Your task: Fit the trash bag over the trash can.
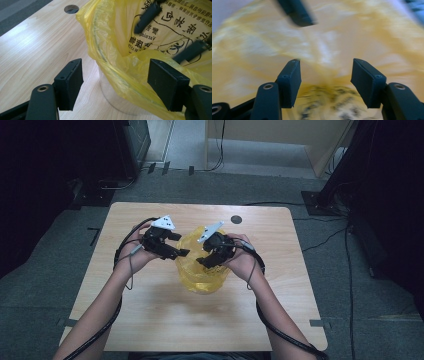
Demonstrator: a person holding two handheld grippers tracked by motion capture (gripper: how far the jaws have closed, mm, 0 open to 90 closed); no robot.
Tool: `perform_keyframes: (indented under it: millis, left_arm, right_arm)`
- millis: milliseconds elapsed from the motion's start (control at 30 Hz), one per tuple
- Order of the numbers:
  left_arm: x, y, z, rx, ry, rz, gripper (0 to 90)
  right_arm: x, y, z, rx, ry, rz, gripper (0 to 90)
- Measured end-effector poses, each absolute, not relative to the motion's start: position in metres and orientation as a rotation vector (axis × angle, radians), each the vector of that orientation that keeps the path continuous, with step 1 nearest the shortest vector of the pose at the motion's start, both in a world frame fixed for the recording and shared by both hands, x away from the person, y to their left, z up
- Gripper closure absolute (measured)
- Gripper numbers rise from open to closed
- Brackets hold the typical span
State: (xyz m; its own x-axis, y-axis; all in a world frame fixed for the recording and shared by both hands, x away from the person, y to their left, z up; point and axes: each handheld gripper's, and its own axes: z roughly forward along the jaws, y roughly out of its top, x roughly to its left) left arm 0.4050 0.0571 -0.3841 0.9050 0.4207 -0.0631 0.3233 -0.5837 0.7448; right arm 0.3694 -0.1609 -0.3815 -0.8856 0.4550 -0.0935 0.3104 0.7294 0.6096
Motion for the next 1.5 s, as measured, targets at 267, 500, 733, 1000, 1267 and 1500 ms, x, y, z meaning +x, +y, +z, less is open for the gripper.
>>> perform_keyframes:
  millis: [267, 500, 733, 1000, 1267, 1500]
  left_arm:
    - [0.406, 0.059, -0.385, 2.234, 0.536, 0.140, 27.4]
    - [0.405, 0.059, -0.380, 2.199, 0.533, 0.119, 27.5]
    - [0.403, 0.060, -0.367, 2.174, 0.511, 0.118, 26.8]
    - [0.401, 0.063, -0.358, 2.173, 0.494, 0.120, 26.1]
    - [0.397, 0.070, -0.355, 2.181, 0.487, 0.126, 26.1]
    - [0.395, 0.077, -0.358, 2.195, 0.480, 0.110, 26.1]
  right_arm:
    - [0.372, -0.157, -0.399, 0.675, 2.874, 0.783, 40.4]
    - [0.375, -0.163, -0.395, 0.719, 2.824, 0.823, 32.9]
    - [0.374, -0.177, -0.377, 0.692, 2.714, 1.025, 30.7]
    - [0.370, -0.197, -0.367, 0.720, 2.650, 1.141, 31.3]
    - [0.364, -0.214, -0.362, 0.742, 2.623, 1.163, 27.9]
    - [0.359, -0.227, -0.363, 0.764, 2.608, 1.158, 26.3]
